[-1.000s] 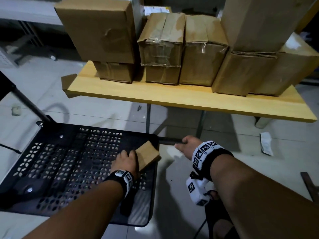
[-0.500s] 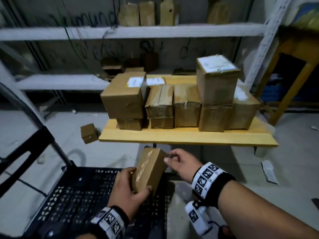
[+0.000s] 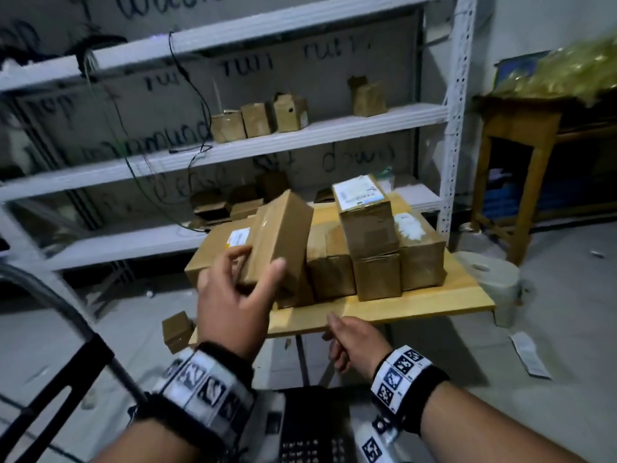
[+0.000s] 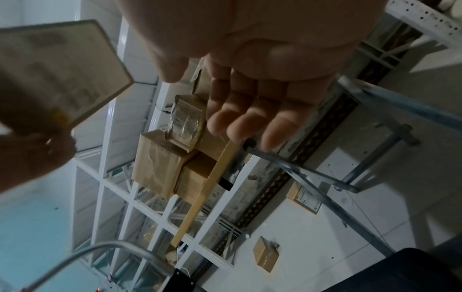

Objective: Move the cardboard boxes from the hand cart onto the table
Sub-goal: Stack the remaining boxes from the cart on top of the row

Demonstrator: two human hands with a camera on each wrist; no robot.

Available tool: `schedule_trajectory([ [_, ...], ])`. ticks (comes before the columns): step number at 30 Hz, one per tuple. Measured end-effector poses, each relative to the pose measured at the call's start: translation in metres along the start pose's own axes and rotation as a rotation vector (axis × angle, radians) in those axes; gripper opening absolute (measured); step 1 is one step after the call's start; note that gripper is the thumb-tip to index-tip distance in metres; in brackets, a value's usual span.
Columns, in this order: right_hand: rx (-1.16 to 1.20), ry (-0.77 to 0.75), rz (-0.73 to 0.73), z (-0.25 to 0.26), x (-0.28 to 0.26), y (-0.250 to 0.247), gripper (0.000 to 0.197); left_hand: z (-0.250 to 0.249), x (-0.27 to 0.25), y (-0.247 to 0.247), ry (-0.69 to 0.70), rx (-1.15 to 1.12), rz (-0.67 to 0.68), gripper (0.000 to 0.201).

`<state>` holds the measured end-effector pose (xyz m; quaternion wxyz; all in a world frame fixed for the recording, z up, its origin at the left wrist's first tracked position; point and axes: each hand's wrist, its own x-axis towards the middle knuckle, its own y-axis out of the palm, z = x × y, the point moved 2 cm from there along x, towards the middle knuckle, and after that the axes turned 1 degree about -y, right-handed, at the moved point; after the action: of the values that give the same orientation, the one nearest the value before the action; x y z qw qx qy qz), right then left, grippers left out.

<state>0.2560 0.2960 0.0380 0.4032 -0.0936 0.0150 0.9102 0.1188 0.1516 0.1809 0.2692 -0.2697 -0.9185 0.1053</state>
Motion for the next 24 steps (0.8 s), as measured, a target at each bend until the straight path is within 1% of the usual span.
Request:
schedule_trajectory([
  [2, 0.004, -0.010, -0.011, -0.002, 0.004, -0.003, 0.049, -0.020, 0.031, 0.029, -0.114, -0.059, 0.037, 0.077],
  [3, 0.014, -0.010, -0.019, -0.003, 0.005, -0.004, 0.047, -0.028, 0.044, 0.044, -0.138, -0.041, 0.041, 0.081],
  [6, 0.063, -0.012, -0.050, -0.008, 0.006, -0.007, 0.042, -0.045, 0.075, 0.084, -0.219, 0.057, 0.040, 0.083],
  [8, 0.068, -0.003, -0.062, -0.009, 0.010, -0.008, 0.042, -0.043, 0.089, 0.100, -0.258, 0.153, 0.022, 0.085],
  [11, 0.037, 0.000, -0.043, -0.008, 0.013, -0.006, 0.039, -0.033, 0.095, 0.112, -0.332, 0.245, -0.013, 0.095],
  [14, 0.028, 0.001, -0.030, -0.010, 0.017, -0.003, 0.035, -0.029, 0.090, 0.119, -0.343, 0.302, -0.011, 0.096],
  [17, -0.020, 0.010, -0.003, -0.018, 0.019, 0.001, 0.033, -0.026, 0.085, 0.119, -0.344, 0.337, 0.035, 0.085],
  [21, -0.073, 0.003, 0.002, -0.020, 0.011, 0.000, 0.035, -0.023, 0.085, 0.118, -0.275, 0.307, 0.112, 0.080],
  [24, -0.117, -0.033, -0.006, -0.012, 0.006, -0.008, 0.038, -0.024, 0.085, 0.116, -0.234, 0.287, 0.122, 0.079],
])
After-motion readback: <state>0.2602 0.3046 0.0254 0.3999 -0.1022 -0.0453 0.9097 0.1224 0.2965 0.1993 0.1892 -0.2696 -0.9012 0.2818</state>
